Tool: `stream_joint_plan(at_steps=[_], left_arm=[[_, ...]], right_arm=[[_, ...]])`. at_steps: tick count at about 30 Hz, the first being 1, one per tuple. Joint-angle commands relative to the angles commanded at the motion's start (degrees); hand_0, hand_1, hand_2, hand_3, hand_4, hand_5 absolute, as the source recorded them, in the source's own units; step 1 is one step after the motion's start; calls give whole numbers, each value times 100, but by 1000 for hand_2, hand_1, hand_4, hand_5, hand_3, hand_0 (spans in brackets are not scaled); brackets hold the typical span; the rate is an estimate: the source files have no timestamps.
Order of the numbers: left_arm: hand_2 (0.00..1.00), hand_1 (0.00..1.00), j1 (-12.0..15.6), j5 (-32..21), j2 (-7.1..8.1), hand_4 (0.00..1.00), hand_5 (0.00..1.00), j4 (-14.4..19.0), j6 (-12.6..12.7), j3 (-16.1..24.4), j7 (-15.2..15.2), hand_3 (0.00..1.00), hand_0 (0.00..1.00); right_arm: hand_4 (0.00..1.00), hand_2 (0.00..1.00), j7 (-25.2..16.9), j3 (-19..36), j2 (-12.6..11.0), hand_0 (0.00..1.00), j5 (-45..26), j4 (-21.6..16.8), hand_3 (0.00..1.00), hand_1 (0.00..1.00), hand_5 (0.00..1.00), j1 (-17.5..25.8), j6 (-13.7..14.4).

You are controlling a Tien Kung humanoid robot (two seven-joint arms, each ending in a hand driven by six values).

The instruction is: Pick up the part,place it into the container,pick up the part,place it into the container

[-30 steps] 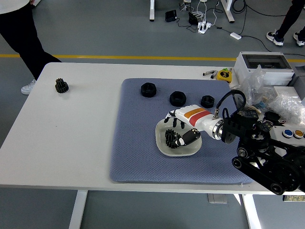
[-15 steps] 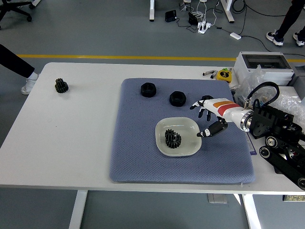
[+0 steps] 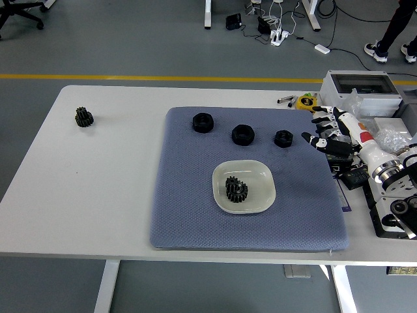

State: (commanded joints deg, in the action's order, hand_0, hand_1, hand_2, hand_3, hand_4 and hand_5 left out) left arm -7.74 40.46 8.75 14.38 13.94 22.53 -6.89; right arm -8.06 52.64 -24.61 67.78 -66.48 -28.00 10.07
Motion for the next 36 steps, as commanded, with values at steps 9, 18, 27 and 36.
stream_joint_plan(at_steps=[9, 18, 27, 36], left_arm=[[608, 620, -35, 24, -11, 593, 504, -7, -2, 6, 7, 553, 633], [608, 620, -79, 44, -23, 593, 506, -15, -2, 16, 8, 554, 633], [608, 619, -101, 36, -23, 594, 506, -18, 0, 13, 15, 555, 632], [608, 617, -109, 105, -23, 594, 505, -21, -9, 41, 2, 555, 631]], right_arm=[[998, 863, -688, 760, 352, 793, -2123, -103, 865, 817, 942, 823, -1264], [998, 867, -925, 1149, 563, 827, -2398, -442, 867, 836, 971, 1253, -450], [998, 849, -1071, 1618, 797, 830, -1968, -513, 858, 822, 979, 1649, 67], [998, 842, -991, 2071, 1034, 834, -1596, -598, 855, 818, 975, 2039, 69]])
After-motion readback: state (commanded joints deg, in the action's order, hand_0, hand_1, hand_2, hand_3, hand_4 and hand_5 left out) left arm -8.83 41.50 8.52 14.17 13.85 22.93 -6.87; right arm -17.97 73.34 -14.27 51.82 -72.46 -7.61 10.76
